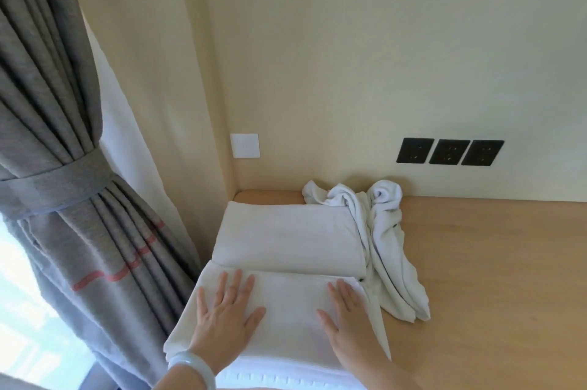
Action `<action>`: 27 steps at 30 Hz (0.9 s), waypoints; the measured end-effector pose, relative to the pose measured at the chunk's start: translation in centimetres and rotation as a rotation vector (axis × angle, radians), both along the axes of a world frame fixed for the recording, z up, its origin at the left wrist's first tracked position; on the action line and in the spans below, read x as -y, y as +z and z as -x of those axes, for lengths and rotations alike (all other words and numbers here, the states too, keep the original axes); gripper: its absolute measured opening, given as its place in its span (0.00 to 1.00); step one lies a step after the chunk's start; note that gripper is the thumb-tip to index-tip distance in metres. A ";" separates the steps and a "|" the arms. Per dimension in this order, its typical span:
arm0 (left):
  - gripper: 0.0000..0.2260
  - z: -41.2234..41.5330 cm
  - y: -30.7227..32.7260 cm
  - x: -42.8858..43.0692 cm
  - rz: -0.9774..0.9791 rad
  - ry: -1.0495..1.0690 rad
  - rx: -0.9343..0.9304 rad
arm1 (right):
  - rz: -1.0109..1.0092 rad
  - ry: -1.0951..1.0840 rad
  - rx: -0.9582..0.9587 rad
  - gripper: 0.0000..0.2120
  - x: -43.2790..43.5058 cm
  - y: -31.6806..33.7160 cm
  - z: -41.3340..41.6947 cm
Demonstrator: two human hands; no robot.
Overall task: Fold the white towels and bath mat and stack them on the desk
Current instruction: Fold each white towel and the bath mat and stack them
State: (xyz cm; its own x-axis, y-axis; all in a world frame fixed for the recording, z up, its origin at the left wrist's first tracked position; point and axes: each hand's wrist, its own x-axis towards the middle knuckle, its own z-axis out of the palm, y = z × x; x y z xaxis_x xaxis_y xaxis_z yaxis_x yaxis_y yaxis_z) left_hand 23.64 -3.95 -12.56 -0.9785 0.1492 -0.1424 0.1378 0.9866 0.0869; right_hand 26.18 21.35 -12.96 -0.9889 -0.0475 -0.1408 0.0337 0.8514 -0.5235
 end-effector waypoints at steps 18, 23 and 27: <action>0.28 11.7 3.6 -26.6 -0.285 -0.170 0.147 | 0.403 -0.321 0.252 0.29 -18.0 0.4 12.2; 0.31 15.8 1.7 -33.9 -0.573 0.018 0.314 | 0.644 -0.364 0.314 0.13 -21.2 -1.7 16.8; 0.22 18.1 0.8 -36.2 -0.839 0.427 0.412 | 1.054 -0.459 0.474 0.04 -23.6 -0.8 18.7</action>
State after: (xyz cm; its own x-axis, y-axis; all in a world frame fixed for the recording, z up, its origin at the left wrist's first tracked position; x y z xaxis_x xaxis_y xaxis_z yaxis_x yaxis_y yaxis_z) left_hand 5.54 32.28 -11.74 -0.8719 0.0064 -0.4896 -0.4072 0.5458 0.7323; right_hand 7.49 44.94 -13.80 -0.8063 -0.0177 -0.5913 0.5890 -0.1170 -0.7997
